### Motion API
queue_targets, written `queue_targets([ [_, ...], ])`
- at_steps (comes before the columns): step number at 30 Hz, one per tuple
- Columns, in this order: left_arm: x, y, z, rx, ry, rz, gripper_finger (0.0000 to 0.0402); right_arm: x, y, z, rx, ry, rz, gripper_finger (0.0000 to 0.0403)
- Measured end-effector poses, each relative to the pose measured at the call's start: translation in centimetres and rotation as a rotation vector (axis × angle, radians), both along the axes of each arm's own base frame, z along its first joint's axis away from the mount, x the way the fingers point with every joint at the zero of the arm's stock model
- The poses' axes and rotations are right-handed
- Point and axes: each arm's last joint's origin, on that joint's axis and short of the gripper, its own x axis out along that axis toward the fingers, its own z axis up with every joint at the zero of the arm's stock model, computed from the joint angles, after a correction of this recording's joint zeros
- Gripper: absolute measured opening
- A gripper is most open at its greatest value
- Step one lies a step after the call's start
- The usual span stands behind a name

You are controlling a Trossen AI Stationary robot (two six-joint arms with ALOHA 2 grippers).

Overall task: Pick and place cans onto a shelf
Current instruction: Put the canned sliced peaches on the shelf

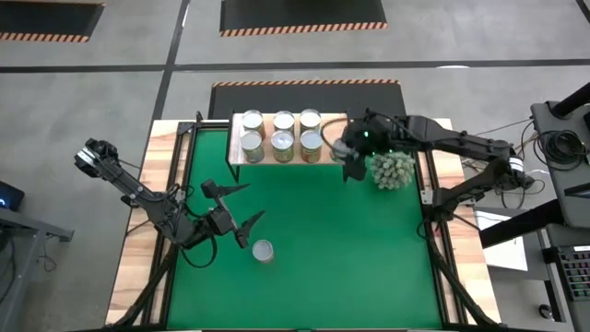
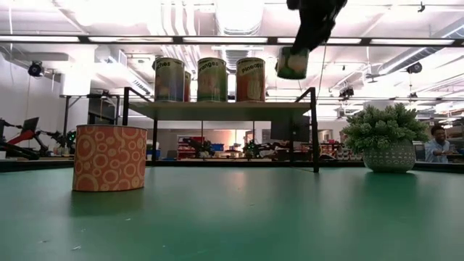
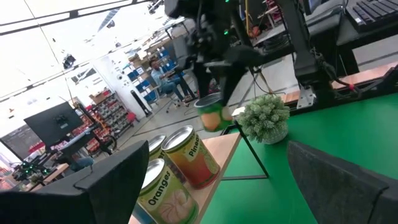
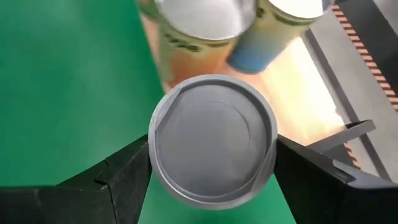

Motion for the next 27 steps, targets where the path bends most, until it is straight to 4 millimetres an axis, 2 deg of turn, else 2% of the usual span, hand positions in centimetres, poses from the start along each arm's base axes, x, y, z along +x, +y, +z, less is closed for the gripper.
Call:
queue_targets([
  [9, 0.0, 0.0, 0.0, 0.016, 0.010, 0.001, 0.0362, 0.2, -5.1, -1.3, 0.022, 0.006, -0.037, 0.0288],
  [15, 0.0, 0.0, 0.0, 0.023, 0.014, 0.001, 0.0362, 0.8, -7.7, -2.6, 0.007, 0.021, -0.060, 0.0288],
  [21, 0.0, 0.0, 0.0, 0.038, 0.024, 0.001, 0.0362, 1.3, -9.0, -3.5, -0.004, 0.040, -0.064, 0.0288],
  [27, 0.0, 0.0, 0.0, 0.051, 0.032, 0.001, 0.0362, 1.5, -9.2, -3.7, -0.018, 0.045, -0.048, 0.0294],
])
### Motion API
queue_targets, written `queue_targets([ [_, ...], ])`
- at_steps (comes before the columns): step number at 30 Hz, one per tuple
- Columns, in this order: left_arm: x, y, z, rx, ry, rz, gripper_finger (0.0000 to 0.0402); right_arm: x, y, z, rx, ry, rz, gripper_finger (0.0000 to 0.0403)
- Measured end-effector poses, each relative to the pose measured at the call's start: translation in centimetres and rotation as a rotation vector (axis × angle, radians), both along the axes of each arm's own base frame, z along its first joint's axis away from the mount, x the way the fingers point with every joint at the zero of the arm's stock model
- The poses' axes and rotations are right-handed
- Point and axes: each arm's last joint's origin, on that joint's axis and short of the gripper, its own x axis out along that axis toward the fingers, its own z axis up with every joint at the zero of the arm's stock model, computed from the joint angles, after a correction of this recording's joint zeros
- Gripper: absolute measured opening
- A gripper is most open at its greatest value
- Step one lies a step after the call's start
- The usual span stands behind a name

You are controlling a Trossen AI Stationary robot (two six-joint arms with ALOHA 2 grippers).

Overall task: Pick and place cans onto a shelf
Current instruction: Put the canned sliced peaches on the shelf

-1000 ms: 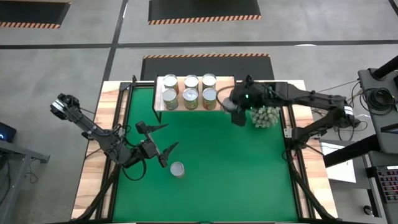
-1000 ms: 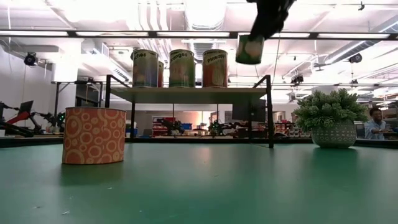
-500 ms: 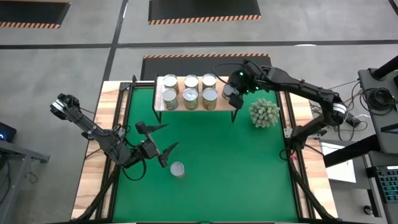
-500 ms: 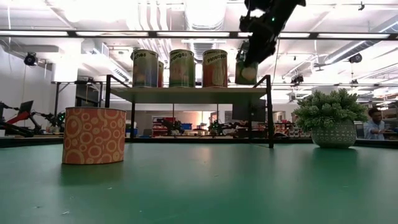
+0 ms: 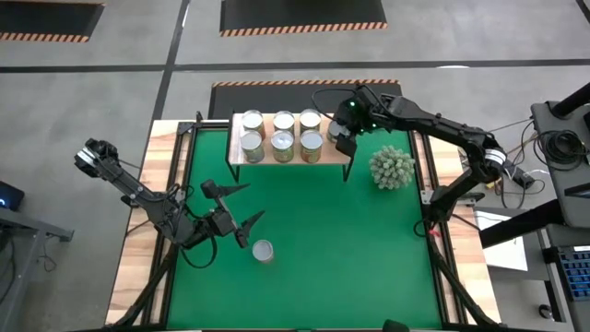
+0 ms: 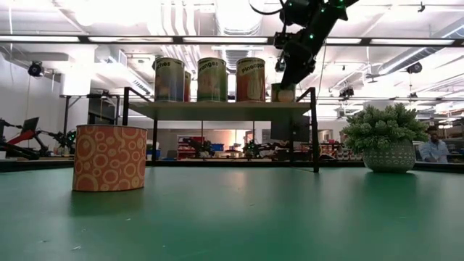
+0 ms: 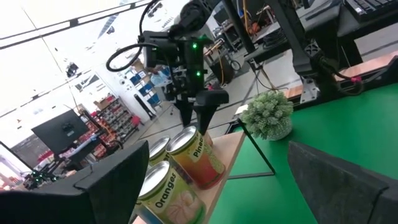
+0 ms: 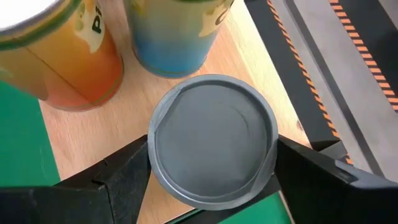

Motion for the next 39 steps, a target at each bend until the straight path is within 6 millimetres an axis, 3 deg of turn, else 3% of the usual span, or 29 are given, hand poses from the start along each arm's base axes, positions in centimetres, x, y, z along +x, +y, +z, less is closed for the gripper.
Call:
queue_targets([
  [11, 0.0, 0.0, 0.0, 0.011, 0.005, 0.000, 0.0362, 0.0, 0.0, 0.1, -0.012, -0.001, 0.007, 0.0352],
  [17, 0.0, 0.0, 0.1, 0.002, -0.002, 0.000, 0.0362, -0.5, 0.4, 1.5, -0.003, -0.045, -0.024, 0.0349],
  [24, 0.0, 0.0, 0.1, -0.030, -0.022, 0.000, 0.0362, -1.6, 2.6, 4.0, -0.010, -0.089, 0.008, 0.0328],
  [30, 0.0, 0.0, -0.2, -0.061, -0.031, -0.001, 0.0362, -2.6, 5.0, 4.3, 0.006, -0.058, 0.063, 0.0265],
  [33, 0.2, -0.1, -0.4, -0.062, -0.025, 0.000, 0.0362, -2.7, 5.8, 4.2, 0.001, -0.060, 0.086, 0.0210],
  [39, 0.4, -0.3, -0.8, -0.058, -0.015, 0.000, 0.0362, -2.0, 5.2, 3.3, -0.040, -0.074, 0.102, 0.0086],
])
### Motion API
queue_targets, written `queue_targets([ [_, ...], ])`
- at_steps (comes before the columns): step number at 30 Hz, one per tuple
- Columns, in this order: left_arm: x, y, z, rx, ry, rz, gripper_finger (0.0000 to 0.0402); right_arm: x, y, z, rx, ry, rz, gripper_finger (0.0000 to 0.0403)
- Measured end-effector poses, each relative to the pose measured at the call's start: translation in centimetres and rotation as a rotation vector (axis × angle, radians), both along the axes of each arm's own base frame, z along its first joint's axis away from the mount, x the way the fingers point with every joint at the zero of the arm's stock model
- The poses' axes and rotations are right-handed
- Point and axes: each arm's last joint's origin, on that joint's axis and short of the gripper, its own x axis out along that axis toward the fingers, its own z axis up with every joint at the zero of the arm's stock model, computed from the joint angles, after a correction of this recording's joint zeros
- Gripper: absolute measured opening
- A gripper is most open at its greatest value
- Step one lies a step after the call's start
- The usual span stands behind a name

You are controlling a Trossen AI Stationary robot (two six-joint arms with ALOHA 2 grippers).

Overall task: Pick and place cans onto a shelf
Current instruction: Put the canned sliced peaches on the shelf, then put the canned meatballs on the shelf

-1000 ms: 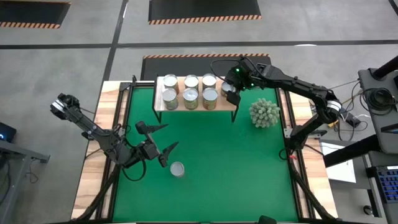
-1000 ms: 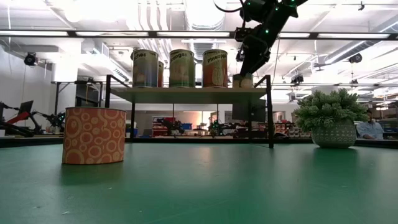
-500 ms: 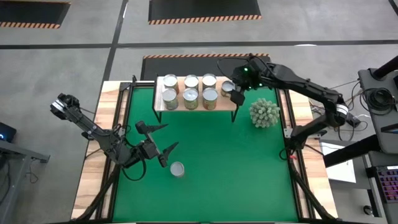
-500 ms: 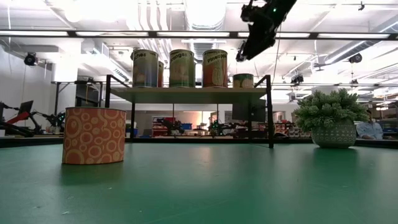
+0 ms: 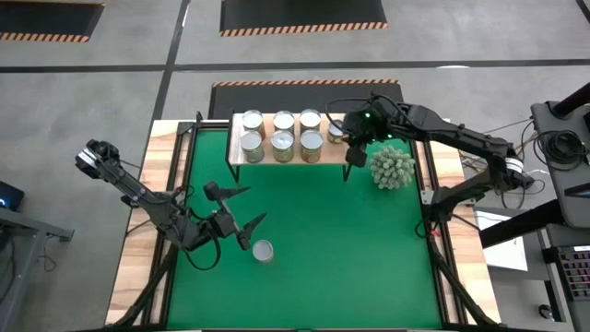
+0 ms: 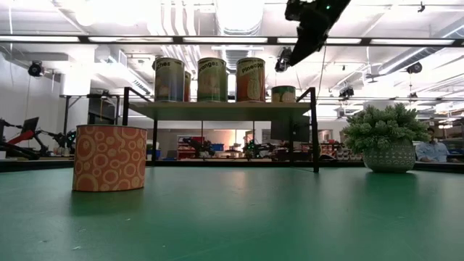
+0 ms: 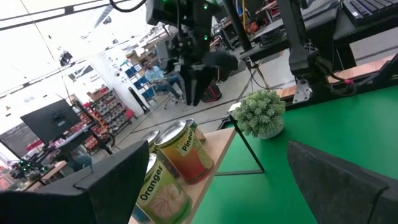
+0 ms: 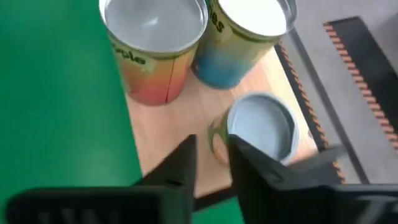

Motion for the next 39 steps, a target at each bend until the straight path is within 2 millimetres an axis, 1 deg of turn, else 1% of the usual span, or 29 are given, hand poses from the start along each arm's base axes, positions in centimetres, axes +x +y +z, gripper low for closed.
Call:
queue_targets([
  [3, 0.0, 0.0, 0.0, 0.000, 0.000, 0.000, 0.0362, 0.9, -0.9, -0.7, -0.040, -0.016, 0.017, 0.0030],
  [4, 0.0, 0.0, 0.0, 0.000, 0.000, 0.000, 0.0362, 1.3, -1.3, -1.0, -0.057, -0.020, 0.022, 0.0019],
  [9, 0.0, 0.0, 0.2, -0.003, -0.005, 0.000, 0.0362, 2.6, -3.9, -2.3, -0.125, -0.014, -0.011, 0.0013],
  [13, 0.0, 0.0, 0.2, 0.002, -0.001, 0.000, 0.0362, 2.4, -5.9, -3.4, -0.128, 0.028, -0.059, 0.0013],
  [18, 0.0, 0.0, 0.2, 0.003, 0.000, 0.000, 0.0362, 2.3, -7.1, -4.1, -0.081, 0.028, -0.067, 0.0013],
  [25, 0.0, 0.0, 0.2, 0.004, 0.001, 0.000, 0.0362, 2.8, -7.8, -4.9, -0.039, 0.002, -0.134, 0.0013],
  [29, 0.0, 0.0, 0.2, 0.004, 0.001, 0.000, 0.0362, 2.8, -7.8, -4.8, 0.001, -0.024, -0.188, 0.0013],
  [35, 0.0, 0.0, 0.2, -0.002, -0.003, 0.000, 0.0362, 2.2, -7.3, -4.1, 0.044, -0.059, -0.241, 0.0013],
  [39, 0.0, 0.0, 0.0, -0.050, -0.025, 0.001, 0.0362, 1.5, -6.4, -2.5, 0.030, -0.115, -0.236, 0.0013],
])
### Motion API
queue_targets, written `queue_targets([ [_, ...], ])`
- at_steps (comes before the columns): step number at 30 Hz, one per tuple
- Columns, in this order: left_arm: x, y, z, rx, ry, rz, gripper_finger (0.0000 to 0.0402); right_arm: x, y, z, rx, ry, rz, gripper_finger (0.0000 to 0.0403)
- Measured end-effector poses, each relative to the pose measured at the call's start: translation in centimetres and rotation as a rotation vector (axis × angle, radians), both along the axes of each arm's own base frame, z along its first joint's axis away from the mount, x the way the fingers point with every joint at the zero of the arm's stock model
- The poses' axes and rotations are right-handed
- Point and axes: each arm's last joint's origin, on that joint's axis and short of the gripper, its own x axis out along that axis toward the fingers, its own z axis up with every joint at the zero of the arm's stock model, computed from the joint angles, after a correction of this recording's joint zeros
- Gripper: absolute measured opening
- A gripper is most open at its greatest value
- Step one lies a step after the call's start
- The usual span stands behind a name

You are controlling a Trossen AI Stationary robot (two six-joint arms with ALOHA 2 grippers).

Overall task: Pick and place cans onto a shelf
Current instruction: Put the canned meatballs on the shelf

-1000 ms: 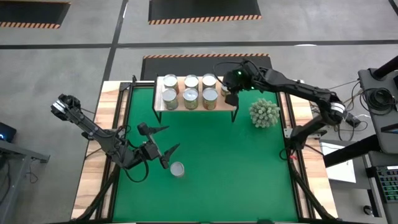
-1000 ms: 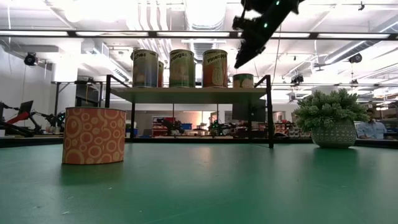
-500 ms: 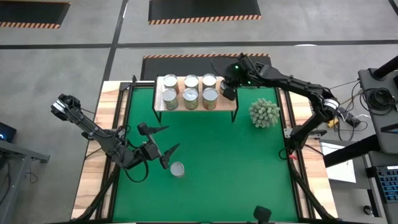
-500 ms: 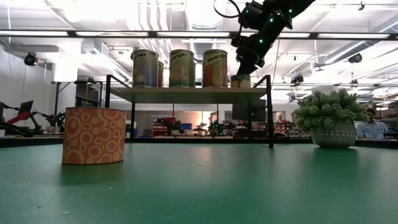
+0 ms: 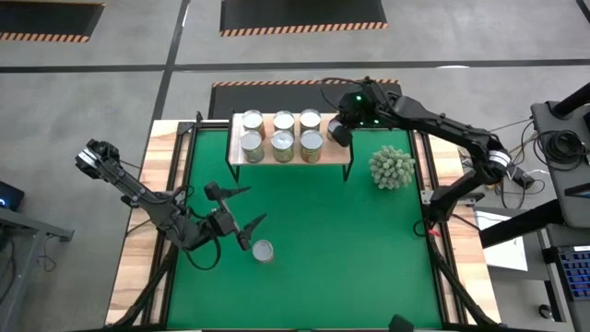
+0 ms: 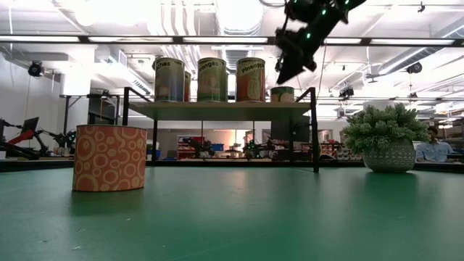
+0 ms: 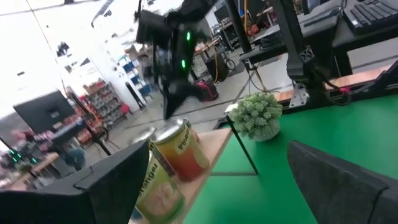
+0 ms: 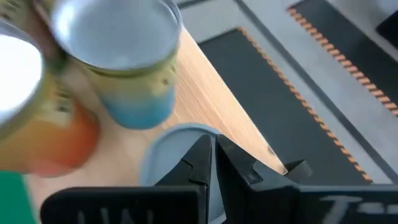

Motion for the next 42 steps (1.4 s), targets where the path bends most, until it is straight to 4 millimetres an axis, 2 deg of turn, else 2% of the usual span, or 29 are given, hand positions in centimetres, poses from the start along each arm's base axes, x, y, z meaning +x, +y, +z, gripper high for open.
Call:
queue_targets([
  [5, -0.3, 0.2, -2.1, -0.158, 0.017, 0.016, 0.0362, -1.1, 2.6, 2.5, -0.036, -0.070, 0.047, 0.0013],
  [8, -0.7, 0.4, -3.8, -0.315, 0.096, -0.036, 0.0362, -1.6, 5.3, 3.9, -0.060, -0.118, 0.121, 0.0013],
  [10, -0.7, 0.4, -4.0, -0.474, 0.167, -0.087, 0.0362, -1.7, 7.2, 4.3, -0.070, -0.145, 0.183, 0.0013],
  [14, -0.4, -0.5, -3.6, -0.734, 0.395, -0.154, 0.0359, -2.0, 11.0, 4.4, -0.075, -0.178, 0.315, 0.0013],
  [18, 0.1, -1.9, -3.1, -0.856, 0.651, -0.112, 0.0342, -2.3, 14.4, 3.9, -0.067, -0.189, 0.443, 0.0013],
  [22, 1.3, -3.9, -4.8, -0.933, 0.878, -0.132, 0.0299, -2.4, 16.9, 2.7, -0.054, -0.182, 0.544, 0.0013],
  [27, 3.0, -5.5, -9.0, -0.904, 1.030, -0.082, 0.0216, -2.4, 18.8, 1.1, -0.049, -0.168, 0.624, 0.0013],
  [33, 4.4, -5.7, -12.8, -0.693, 0.997, 0.046, 0.0104, -2.4, 19.5, -1.9, -0.021, -0.097, 0.650, 0.0013],
  [39, 5.7, -4.5, -14.2, -0.519, 0.895, 0.135, 0.0016, -2.6, 19.5, -4.1, 0.045, -0.059, 0.609, 0.0013],
  [42, 6.9, -3.4, -13.9, -0.383, 0.755, 0.180, 0.0004, -2.5, 19.6, -5.3, 0.067, -0.069, 0.620, 0.0013],
])
